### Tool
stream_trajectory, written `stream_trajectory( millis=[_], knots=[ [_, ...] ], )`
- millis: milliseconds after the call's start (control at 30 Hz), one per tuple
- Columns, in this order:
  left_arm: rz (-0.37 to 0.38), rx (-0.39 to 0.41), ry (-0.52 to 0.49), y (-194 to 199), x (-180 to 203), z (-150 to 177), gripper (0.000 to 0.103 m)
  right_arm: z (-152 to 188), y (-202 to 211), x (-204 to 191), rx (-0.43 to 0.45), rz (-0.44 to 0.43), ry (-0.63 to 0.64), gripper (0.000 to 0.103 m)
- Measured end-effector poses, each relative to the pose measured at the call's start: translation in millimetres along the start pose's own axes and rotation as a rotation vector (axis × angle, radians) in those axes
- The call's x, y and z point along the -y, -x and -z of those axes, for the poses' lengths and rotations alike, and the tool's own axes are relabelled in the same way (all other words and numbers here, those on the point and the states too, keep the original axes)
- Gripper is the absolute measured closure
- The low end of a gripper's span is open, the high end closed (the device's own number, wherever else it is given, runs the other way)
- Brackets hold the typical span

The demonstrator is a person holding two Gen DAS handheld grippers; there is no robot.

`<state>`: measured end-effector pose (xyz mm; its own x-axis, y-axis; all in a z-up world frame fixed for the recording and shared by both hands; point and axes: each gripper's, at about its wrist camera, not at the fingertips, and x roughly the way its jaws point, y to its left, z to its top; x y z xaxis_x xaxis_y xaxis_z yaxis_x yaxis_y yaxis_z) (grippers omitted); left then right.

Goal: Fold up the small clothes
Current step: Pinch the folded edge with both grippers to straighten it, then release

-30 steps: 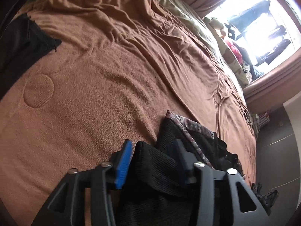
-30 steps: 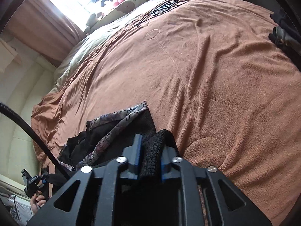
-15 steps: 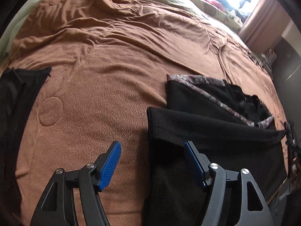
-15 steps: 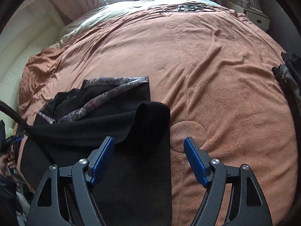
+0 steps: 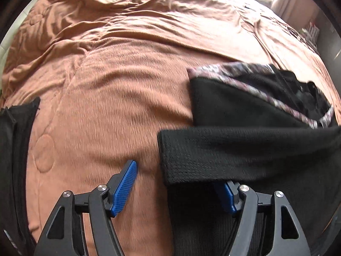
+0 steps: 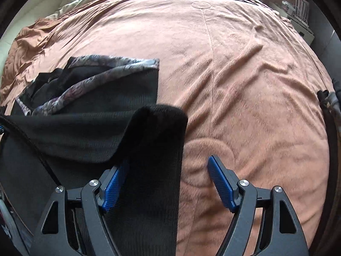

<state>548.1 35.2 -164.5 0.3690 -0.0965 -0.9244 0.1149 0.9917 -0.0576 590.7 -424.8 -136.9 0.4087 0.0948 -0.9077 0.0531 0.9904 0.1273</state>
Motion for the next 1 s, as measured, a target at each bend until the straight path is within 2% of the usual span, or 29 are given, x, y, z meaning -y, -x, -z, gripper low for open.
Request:
stream_trajectory(
  millis=[200, 267, 333, 367, 433, 500, 700, 767, 800, 833, 933, 1000],
  knots=[
    [-0.007, 0.034, 0.036, -8.5, -5.0, -26.6, 0.029, -25.0, -17.4, 5.2, 0.040, 0.000, -0.034, 0.028],
    [0.000, 0.048, 0.058, -12.2, -7.0, -34.4, 0.031, -31.2, -23.5, 9.0, 0.050, -0.013, -0.051, 0.038],
    [0.003, 0.065, 0.076, -13.0, -8.0, -40.7, 0.038, -34.1, -27.2, 11.8, 0.061, -0.032, -0.067, 0.047],
    [0.009, 0.071, 0.084, -12.7, -8.5, -42.6, 0.041, -34.9, -27.1, 12.2, 0.072, -0.043, -0.071, 0.056],
    [0.026, 0.084, 0.102, -11.2, -10.9, -45.9, 0.059, -33.1, -25.8, 11.6, 0.086, -0.082, -0.068, 0.069],
    [0.034, 0.088, 0.112, -11.2, -13.7, -47.5, 0.064, -29.5, -25.8, 10.7, 0.090, -0.090, -0.054, 0.072],
    [0.079, 0.086, 0.128, -17.5, -20.0, -48.3, 0.064, -21.4, -29.6, 21.9, 0.094, -0.146, -0.082, 0.080],
    [0.079, 0.096, 0.140, -17.7, -19.3, -47.5, 0.067, -23.5, -30.2, 24.1, 0.101, -0.143, -0.096, 0.092],
    [0.076, 0.100, 0.140, -17.6, -18.5, -47.3, 0.079, -24.2, -29.3, 25.9, 0.105, -0.137, -0.102, 0.095],
    [0.071, 0.103, 0.138, -17.0, -17.7, -47.7, 0.096, -26.5, -25.6, 25.9, 0.111, -0.134, -0.108, 0.099],
    [0.035, 0.121, 0.130, -7.3, -14.7, -48.5, 0.097, -23.0, -6.1, 24.3, 0.149, -0.115, -0.100, 0.102],
    [0.015, 0.161, 0.122, 6.1, -14.0, -50.6, 0.097, -19.4, 9.4, 21.9, 0.180, -0.088, -0.091, 0.102]
  ],
)
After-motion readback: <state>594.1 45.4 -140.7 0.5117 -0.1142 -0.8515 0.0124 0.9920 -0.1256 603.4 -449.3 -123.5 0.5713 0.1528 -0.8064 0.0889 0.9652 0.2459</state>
